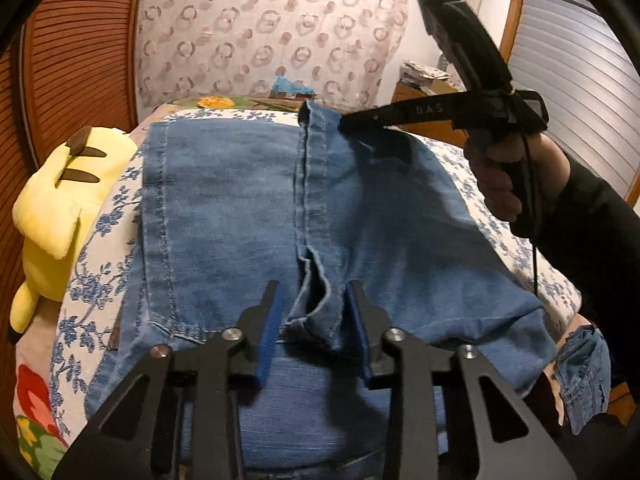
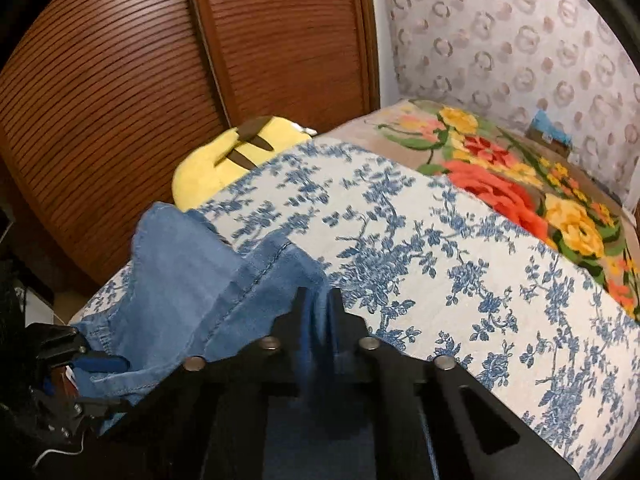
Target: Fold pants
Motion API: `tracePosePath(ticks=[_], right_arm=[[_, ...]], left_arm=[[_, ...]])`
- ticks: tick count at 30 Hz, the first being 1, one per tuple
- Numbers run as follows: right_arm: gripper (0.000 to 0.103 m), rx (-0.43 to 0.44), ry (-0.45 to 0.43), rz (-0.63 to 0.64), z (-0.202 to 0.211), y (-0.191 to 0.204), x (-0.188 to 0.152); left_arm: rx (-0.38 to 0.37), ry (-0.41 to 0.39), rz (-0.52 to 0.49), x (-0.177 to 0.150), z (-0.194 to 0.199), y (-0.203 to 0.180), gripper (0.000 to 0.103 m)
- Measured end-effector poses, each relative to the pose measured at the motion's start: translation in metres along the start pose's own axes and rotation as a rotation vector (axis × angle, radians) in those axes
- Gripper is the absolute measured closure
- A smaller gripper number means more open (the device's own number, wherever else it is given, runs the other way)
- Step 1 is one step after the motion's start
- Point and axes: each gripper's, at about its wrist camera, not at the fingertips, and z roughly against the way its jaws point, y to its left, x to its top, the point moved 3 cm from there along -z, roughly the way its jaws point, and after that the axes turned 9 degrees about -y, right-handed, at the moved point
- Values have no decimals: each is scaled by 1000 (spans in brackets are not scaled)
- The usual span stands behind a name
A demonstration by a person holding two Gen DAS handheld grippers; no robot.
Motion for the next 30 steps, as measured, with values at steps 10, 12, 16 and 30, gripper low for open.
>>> tracePosePath(ticks=[10,12,16,30], right_arm=[[99,-44,-211,59,68,16,11],[103,-46,-253,58,81,18,13],[103,-16,-273,101,86,34,19],[69,-36,-27,44,0,12,-1]], left_arm=[[-70,-113,5,21,35,-15,94],[-79,-161,8,28,50,-17,94],[-88,-188,-2,33,64,-19,95],[-30,-5,25,-11,23,7,95]])
